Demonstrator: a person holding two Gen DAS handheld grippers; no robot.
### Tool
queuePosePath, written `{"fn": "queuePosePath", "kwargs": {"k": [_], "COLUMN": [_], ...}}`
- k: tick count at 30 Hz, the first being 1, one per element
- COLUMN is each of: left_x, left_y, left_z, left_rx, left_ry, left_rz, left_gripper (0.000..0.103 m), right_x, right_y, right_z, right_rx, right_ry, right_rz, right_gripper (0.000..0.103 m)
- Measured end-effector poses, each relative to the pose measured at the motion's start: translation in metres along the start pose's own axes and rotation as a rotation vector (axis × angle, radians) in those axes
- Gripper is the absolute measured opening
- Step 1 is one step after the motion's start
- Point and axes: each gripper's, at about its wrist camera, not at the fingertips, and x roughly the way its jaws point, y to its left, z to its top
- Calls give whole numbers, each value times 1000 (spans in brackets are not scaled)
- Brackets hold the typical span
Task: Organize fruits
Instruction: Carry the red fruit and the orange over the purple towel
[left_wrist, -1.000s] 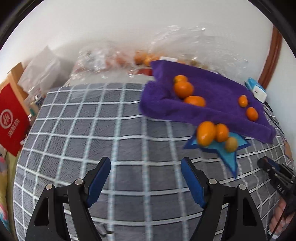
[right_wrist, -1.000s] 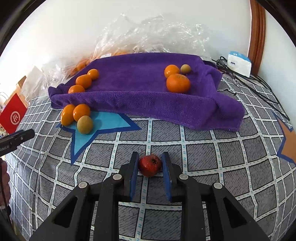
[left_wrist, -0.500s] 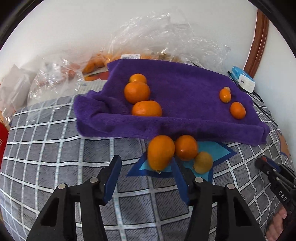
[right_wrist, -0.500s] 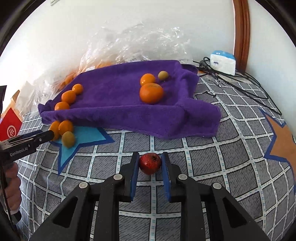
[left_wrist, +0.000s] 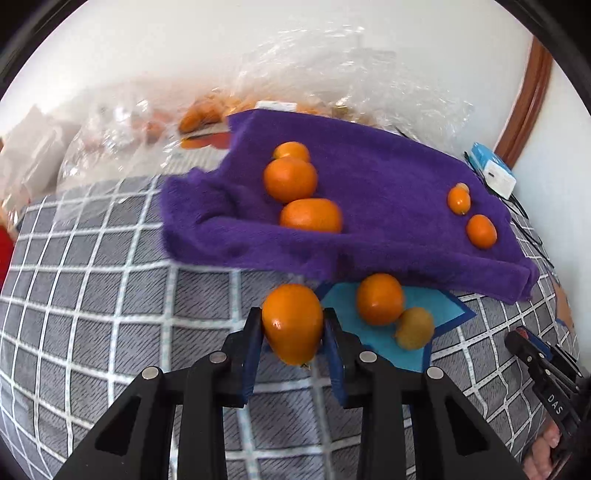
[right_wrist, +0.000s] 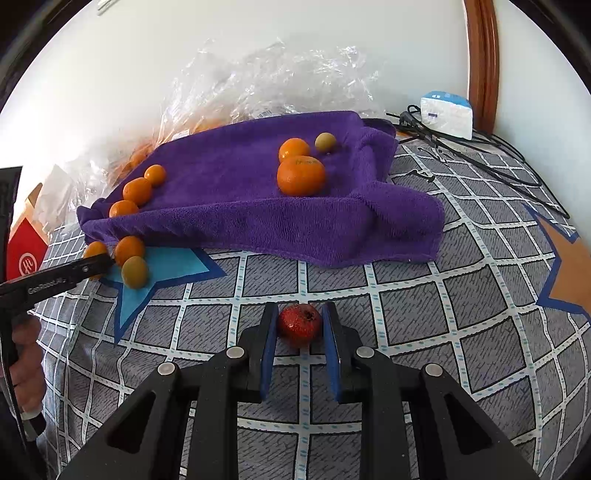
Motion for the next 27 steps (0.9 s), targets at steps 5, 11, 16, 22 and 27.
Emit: {"fn": "queuePosePath", "kwargs": {"k": [5,11,16,22,27], "left_x": [-2,-3,-6,-7,-9], "left_y": [16,16,21,29,32], "left_z": [-12,-17,-19,-20,-21], "left_rx": [-39,-48,-71,-102,-115], "left_ry": [-49,-95,-100,-108,-116], "left_rz": [-46,-57,-69,-79,-86], "left_gripper": [30,30,30,30,30], "right_x": [1,1,1,0,0], "right_y": [0,0,6,3,1], "right_z": [0,-1,0,0,0], "right_rx": [-1,8,-18,-8,5], "right_ry": [0,0,3,1,-3], "right_rz": [0,10,-25,-18,-3], "right_gripper": [25,25,25,25,25]}}
